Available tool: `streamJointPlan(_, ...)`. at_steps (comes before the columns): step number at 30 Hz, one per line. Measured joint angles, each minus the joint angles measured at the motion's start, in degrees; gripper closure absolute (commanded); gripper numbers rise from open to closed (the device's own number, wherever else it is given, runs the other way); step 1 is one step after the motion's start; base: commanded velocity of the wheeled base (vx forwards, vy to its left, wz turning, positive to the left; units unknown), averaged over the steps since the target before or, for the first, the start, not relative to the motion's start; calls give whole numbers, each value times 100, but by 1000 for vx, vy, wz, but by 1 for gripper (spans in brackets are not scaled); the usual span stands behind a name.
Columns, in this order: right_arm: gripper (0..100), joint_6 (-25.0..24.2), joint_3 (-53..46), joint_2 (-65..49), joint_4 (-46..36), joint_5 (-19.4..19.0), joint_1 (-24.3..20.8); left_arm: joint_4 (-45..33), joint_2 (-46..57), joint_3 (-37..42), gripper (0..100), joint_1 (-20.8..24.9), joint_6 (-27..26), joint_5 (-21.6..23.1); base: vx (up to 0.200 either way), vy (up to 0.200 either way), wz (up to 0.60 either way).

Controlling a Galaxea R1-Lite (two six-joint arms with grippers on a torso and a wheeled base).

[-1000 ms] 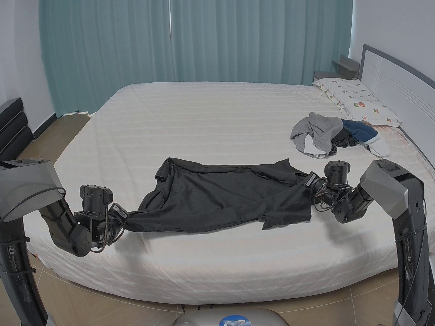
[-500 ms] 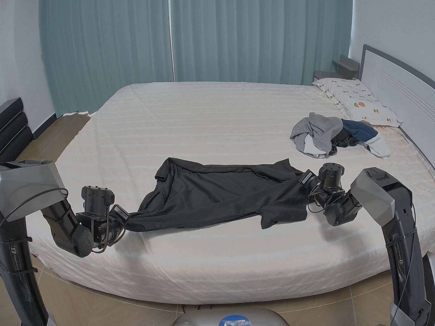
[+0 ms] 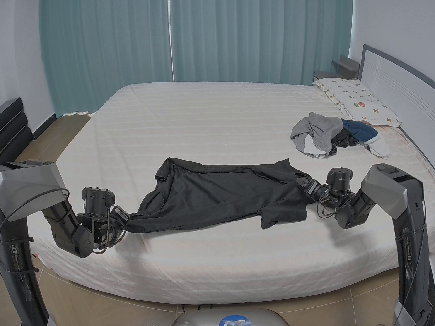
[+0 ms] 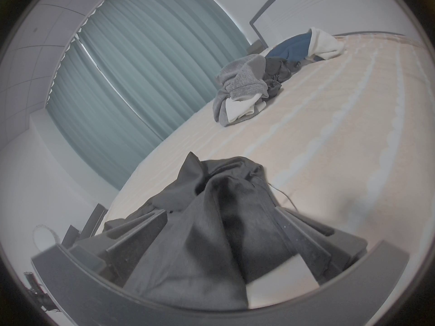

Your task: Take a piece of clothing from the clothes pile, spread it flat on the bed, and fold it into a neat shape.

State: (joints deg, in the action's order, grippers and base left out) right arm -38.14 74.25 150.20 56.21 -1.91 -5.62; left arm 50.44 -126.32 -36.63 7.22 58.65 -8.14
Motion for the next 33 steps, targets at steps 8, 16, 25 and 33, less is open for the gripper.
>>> streamJointPlan(8, 0, 155, -1441, -929, -82, -734, 171, -2, 2, 11, 100, 0, 0, 0, 0, 0, 0)
streamJointPlan(16, 0, 301, -1908, -1180, -155, -1005, 9, -4, 13, 20, 100, -2, -5, 5, 0, 0, 0)
streamJointPlan(25, 0, 418, -1877, -992, -278, -1015, -240, -4, 0, 9, 100, -2, -5, 7, 0, 0, 0)
streamJointPlan(33, 0, 443, -1841, -867, -229, -1018, -333, -9, 0, 12, 100, -2, -5, 7, 0, 0, 0)
